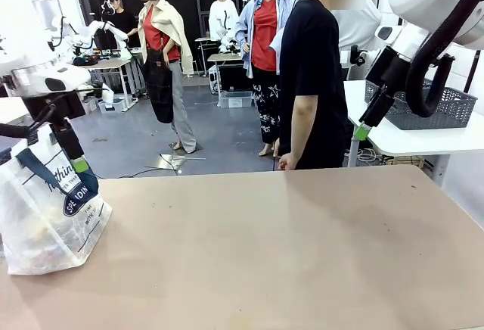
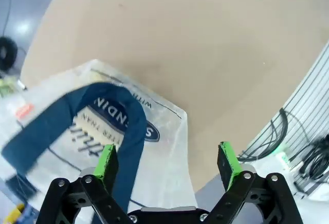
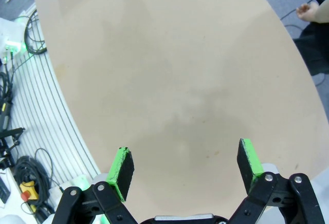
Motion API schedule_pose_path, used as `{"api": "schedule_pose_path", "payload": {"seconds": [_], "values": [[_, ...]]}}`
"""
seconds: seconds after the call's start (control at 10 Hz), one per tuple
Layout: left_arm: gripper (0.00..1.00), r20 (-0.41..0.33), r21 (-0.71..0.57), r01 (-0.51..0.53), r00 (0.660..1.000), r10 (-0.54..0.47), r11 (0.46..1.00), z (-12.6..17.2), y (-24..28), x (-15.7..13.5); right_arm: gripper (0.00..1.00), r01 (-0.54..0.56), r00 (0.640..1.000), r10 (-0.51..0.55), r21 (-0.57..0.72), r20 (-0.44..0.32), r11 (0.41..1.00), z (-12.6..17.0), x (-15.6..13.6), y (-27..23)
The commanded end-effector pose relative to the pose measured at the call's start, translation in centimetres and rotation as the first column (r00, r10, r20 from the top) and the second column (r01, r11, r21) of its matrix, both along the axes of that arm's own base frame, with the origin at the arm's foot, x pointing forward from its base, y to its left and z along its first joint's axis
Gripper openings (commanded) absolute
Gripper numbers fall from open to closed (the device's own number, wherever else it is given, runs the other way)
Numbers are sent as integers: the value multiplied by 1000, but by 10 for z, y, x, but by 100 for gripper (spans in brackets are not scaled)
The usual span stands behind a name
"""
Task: Transfer purchased items from the store into the shopping bag.
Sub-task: Move the Reusable shopping bag to the right side of the table.
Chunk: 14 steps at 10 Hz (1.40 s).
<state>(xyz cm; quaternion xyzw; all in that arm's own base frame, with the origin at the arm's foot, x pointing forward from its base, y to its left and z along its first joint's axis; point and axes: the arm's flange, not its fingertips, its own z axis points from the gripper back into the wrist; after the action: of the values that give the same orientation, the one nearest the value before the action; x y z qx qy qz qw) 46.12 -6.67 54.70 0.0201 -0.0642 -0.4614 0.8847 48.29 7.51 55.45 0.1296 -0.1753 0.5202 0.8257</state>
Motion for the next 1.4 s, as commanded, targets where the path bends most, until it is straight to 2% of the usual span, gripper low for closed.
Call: {"api": "schedule_pose_path", "payload": {"seconds": [0.0,0.1,0.2,0.3,0.4,0.5,0.6,0.8,1.0,1.1,1.3], "values": [[100,20,-51,237,972,-236,970,3,-1,12,100,-3,1000,3,2,-9,1000,2,1,0],[100,55,-125,305,952,-300,944,1,-7,15,100,-3,1000,3,2,-9,1000,2,1,0],[100,123,-299,322,947,-298,898,4,-11,20,100,-3,1000,3,2,-9,1000,2,1,0],[100,28,-33,209,978,-208,977,-2,-12,10,100,-3,1000,3,2,-9,1000,2,1,0],[100,28,-33,209,978,-208,977,-2,-12,10,100,-3,1000,3,2,-9,1000,2,1,0],[100,89,-126,276,960,-267,953,3,-16,14,100,-3,1000,3,2,-9,1000,2,1,0],[100,158,-229,334,940,-304,914,-7,-14,12,100,-3,1000,3,2,-9,1000,2,1,0],[100,204,-293,461,886,-417,838,-39,-29,14,100,-3,1000,3,2,-9,1000,2,1,0],[100,253,-295,556,830,-498,777,-55,-41,14,100,-3,1000,3,2,-9,1000,2,1,0],[100,310,-274,617,783,-539,738,-56,-41,16,100,-3,1000,3,2,-9,1000,2,1,0],[100,361,-253,682,725,-587,686,-49,-46,17,100,-3,1000,3,2,-9,1000,2,1,0]]}}
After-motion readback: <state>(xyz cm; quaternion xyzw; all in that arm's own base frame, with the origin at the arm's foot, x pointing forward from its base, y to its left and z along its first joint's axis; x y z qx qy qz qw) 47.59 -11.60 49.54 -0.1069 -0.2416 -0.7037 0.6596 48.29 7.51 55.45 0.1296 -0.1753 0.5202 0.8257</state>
